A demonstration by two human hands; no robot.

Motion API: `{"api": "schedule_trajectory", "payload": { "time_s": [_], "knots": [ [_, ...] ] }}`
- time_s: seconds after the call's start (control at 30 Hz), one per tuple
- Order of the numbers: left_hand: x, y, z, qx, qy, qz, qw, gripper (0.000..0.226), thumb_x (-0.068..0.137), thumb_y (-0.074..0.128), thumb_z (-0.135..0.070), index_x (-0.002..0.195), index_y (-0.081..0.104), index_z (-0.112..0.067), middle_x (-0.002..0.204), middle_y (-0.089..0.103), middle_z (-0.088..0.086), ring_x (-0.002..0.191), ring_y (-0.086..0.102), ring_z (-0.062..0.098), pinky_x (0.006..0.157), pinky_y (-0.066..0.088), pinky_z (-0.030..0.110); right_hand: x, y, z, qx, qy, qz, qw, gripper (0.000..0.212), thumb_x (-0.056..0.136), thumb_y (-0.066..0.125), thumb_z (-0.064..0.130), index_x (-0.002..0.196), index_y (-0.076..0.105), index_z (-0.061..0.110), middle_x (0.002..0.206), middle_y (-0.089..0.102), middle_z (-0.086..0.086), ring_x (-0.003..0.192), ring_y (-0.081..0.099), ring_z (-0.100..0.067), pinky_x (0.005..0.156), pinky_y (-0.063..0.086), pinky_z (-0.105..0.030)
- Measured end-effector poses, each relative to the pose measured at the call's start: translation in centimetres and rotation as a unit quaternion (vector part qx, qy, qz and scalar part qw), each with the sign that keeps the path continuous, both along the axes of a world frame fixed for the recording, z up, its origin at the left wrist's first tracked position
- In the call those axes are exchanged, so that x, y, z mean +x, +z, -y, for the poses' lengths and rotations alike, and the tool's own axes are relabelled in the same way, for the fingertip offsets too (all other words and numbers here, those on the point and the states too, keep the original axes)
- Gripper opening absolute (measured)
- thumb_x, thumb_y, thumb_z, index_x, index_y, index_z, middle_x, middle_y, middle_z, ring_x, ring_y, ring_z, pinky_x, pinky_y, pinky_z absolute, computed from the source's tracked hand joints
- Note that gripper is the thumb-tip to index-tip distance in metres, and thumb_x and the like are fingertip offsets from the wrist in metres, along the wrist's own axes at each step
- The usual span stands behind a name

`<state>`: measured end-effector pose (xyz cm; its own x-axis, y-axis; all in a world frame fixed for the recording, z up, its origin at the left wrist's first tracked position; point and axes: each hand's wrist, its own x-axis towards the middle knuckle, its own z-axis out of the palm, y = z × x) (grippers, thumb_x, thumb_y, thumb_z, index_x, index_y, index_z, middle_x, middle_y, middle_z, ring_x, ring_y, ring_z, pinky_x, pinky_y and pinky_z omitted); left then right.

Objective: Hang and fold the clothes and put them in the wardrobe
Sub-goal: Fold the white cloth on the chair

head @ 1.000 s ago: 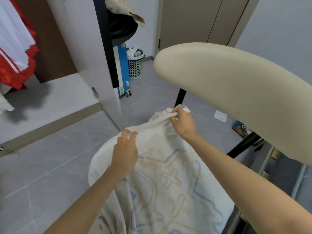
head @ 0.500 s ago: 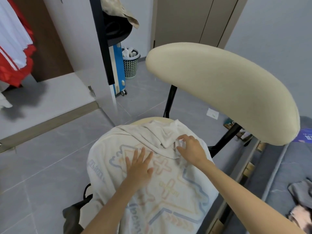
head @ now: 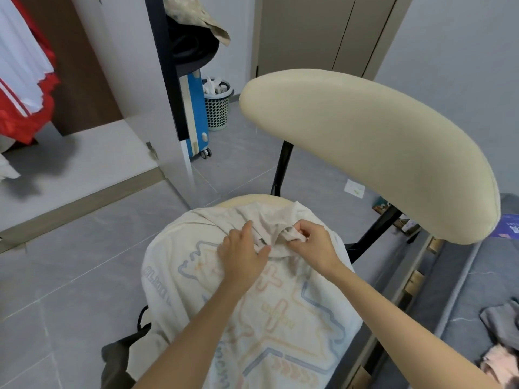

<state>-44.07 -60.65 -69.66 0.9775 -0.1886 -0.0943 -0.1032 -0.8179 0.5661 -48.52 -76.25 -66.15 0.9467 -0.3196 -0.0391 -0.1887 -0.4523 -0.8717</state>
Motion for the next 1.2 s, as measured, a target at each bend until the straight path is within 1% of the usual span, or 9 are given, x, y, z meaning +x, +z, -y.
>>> {"api": "schedule_trajectory", "payload": {
  "time_s": [0.27, 0.4, 0.53, 0.67, 0.77, 0.87, 0.93, 1.07, 1.2],
  "knots": [
    [0.9, -0.5, 1.4, 0.041, -0.004, 0.009, 0.999, 0.027, 0.092, 0.059, -0.038, 0.107, 0.054, -0.017, 0.115, 0.052, 0.006, 0.109, 0.05, 0.026, 0.085, 0.046, 0.037, -3.5, 1.7, 1.4, 0.059, 0.034, -0.086, 0.994, 0.026, 0.077, 0.077, 0.009, 0.071, 0.052, 0.012, 0.072, 0.062, -0.006, 0.067, 0.067, -0.023, 0.06, 0.06, -0.039],
    [1.0, -0.5, -0.3, -0.1, 0.036, -0.003, 0.994, 0.015, 0.1, 0.046, -0.022, 0.096, 0.048, -0.008, 0.091, 0.059, 0.009, 0.087, 0.056, 0.03, 0.07, 0.04, 0.036, -3.7, 1.1, 1.8, 0.043, -0.04, -0.137, 0.989, 0.023, 0.08, 0.076, 0.013, 0.08, 0.058, -0.001, 0.075, 0.061, -0.007, 0.07, 0.07, -0.029, 0.058, 0.06, -0.04],
    [0.8, 2.5, -2.2, -0.277, 0.087, 0.103, 0.951, 0.01, 0.102, 0.044, -0.016, 0.093, 0.041, -0.01, 0.076, 0.049, -0.004, 0.07, 0.049, 0.021, 0.058, 0.026, 0.026, -3.5, 1.1, 2.4, 0.028, -0.172, -0.083, 0.981, 0.018, 0.08, 0.061, 0.001, 0.066, 0.05, -0.001, 0.061, 0.051, -0.009, 0.049, 0.058, -0.026, 0.058, 0.058, -0.05],
    [-0.7, 3.5, -5.1, -0.218, -0.022, 0.179, 0.959, 0.01, 0.101, 0.043, -0.012, 0.107, 0.049, -0.016, 0.102, 0.047, -0.007, 0.078, 0.048, 0.012, 0.067, 0.033, 0.023, -4.4, 1.1, 2.4, -0.091, -0.177, -0.002, 0.98, 0.038, 0.065, 0.049, -0.013, 0.059, 0.026, 0.016, 0.059, 0.031, -0.005, 0.054, 0.032, -0.02, 0.046, 0.032, -0.037],
    [-2.9, 2.0, -6.6, -0.061, -0.14, 0.09, 0.984, 0.029, 0.09, 0.049, -0.001, 0.111, 0.053, -0.021, 0.102, 0.039, -0.007, 0.076, 0.046, 0.013, 0.067, 0.042, 0.032, -5.8, -0.4, 2.3, -0.213, -0.069, -0.089, 0.971, 0.035, 0.066, 0.052, -0.005, 0.062, 0.027, 0.018, 0.059, 0.032, 0.001, 0.057, 0.028, -0.018, 0.052, 0.022, -0.031],
    [-4.9, 0.8, -7.4, 0.058, -0.192, -0.065, 0.978, 0.025, 0.083, 0.057, -0.011, 0.099, 0.053, -0.03, 0.089, 0.037, -0.009, 0.08, 0.044, 0.012, 0.066, 0.039, 0.029, -6.9, -0.9, 2.6, -0.221, 0.057, -0.289, 0.93, 0.015, 0.081, 0.063, 0.017, 0.084, 0.049, 0.017, 0.083, 0.054, 0.003, 0.077, 0.05, -0.019, 0.067, 0.04, -0.032],
    [-5.7, 0.3, -7.4, 0.016, -0.16, -0.133, 0.978, 0.019, 0.08, 0.063, -0.021, 0.09, 0.05, -0.031, 0.091, 0.039, -0.01, 0.083, 0.045, 0.012, 0.066, 0.036, 0.026, -7.1, -0.9, 2.8, -0.203, 0.075, -0.34, 0.915, 0.03, 0.083, 0.068, 0.027, 0.106, 0.053, 0.015, 0.105, 0.059, 0.001, 0.095, 0.056, -0.019, 0.082, 0.044, -0.031],
    [-4.8, 0.7, -6.3, -0.149, 0.074, -0.132, 0.977, 0.029, 0.084, 0.063, -0.019, 0.108, 0.053, -0.006, 0.114, 0.049, 0.018, 0.098, 0.051, 0.027, 0.084, 0.041, 0.031, -6.3, -1.0, 2.5, -0.157, 0.006, -0.243, 0.957, 0.03, 0.088, 0.055, 0.011, 0.117, 0.05, 0.011, 0.113, 0.056, -0.001, 0.102, 0.053, -0.021, 0.085, 0.043, -0.03],
    [-1.7, 1.4, -5.5, -0.272, 0.175, -0.201, 0.925, 0.028, 0.09, 0.055, -0.017, 0.112, 0.051, -0.001, 0.104, 0.059, 0.02, 0.112, 0.055, 0.038, 0.086, 0.046, 0.036, -3.5, -1.0, 1.8, -0.022, -0.087, -0.175, 0.98, 0.011, 0.092, 0.041, 0.012, 0.093, 0.051, 0.017, 0.089, 0.048, 0.002, 0.082, 0.047, -0.02, 0.073, 0.039, -0.031]
  ]
}}
